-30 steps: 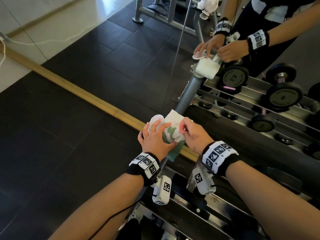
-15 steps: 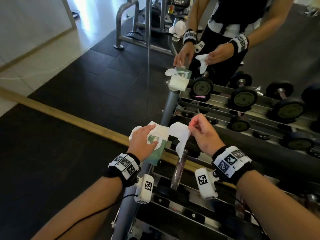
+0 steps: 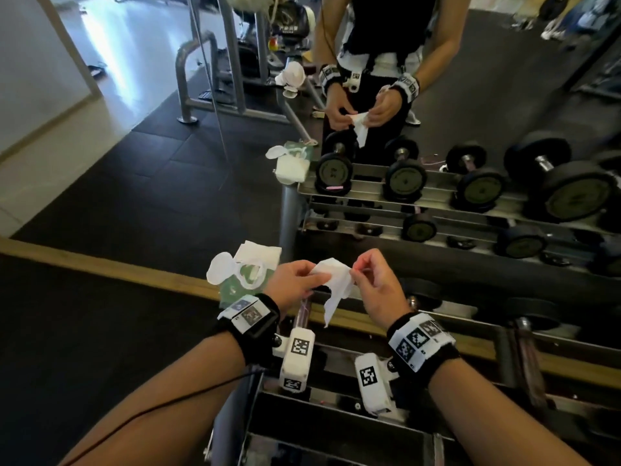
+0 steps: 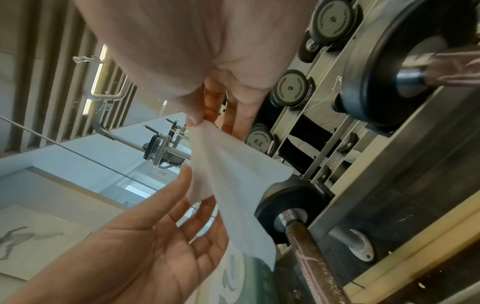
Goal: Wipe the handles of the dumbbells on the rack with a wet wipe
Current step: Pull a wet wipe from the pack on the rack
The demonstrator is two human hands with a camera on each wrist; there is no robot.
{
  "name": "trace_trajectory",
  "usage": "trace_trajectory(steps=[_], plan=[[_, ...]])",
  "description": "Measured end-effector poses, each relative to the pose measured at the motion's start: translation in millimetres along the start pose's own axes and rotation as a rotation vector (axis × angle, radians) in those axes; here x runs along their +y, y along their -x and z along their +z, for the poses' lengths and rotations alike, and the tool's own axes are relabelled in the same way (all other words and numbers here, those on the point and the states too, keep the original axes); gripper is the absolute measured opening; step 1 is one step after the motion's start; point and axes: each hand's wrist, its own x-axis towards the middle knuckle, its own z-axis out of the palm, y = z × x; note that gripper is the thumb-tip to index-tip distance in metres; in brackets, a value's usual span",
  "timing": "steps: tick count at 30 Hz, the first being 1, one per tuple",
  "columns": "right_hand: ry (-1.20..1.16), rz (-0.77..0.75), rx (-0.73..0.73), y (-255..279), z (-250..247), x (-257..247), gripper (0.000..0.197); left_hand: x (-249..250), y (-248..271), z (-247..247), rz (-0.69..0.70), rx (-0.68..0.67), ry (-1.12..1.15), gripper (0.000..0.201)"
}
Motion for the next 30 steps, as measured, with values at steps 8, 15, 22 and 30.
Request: trace_trajectory(steps=[8, 15, 22, 30], plan=[[-0.047, 0.107, -0.2, 17, -30, 24, 0.048, 12, 15, 21, 0.078, -0.112, -0.012, 0.015], [-0.376, 0.38, -0.507, 17, -26, 31, 0.058, 1, 39, 26, 0.092, -0.055, 0.067, 0.006], [-0.328, 0.348, -0.449, 15, -13, 29, 0.051, -27, 45, 15, 0.116, 0.35, -0.065, 0.038], [-0.198, 0.115, -0.35, 2, 2, 22, 0.057, -32, 46, -8, 0.123, 0.234, -0.29, 0.095]])
